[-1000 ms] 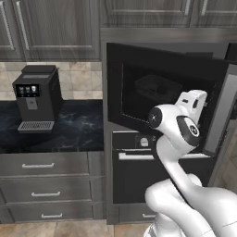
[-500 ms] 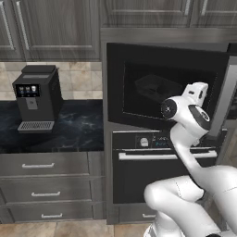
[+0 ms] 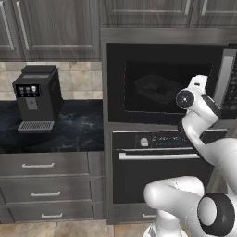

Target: Place the tupperware containing the chicken drumstick and onion meal in the microwave. Close the microwave door and press the start button to reheat the meal.

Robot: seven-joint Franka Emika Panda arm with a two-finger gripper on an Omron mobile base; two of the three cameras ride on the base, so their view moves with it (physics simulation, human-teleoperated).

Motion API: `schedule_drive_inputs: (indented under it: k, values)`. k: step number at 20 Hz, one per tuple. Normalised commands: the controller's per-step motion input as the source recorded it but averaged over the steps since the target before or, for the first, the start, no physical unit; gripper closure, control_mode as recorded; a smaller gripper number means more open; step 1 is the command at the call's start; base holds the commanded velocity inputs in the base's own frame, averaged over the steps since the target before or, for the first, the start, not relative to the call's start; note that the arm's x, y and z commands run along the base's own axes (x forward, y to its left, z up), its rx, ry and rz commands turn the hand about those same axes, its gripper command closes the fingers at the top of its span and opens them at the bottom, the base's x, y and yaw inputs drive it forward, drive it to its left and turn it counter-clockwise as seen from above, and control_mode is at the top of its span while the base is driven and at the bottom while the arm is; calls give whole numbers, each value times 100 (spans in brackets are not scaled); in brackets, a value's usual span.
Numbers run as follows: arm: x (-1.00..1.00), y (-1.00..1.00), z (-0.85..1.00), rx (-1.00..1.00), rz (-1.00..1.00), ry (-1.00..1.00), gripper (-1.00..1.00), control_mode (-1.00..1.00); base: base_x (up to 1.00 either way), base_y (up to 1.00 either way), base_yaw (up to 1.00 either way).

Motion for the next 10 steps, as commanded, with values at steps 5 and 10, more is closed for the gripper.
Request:
schedule_drive_inputs:
  k: [5, 10]
  values:
    - [74, -16, 0, 3, 16, 0, -100, -100, 0, 0, 0]
    - [66, -12, 1, 1, 16, 0, -100, -100, 0, 0, 0]
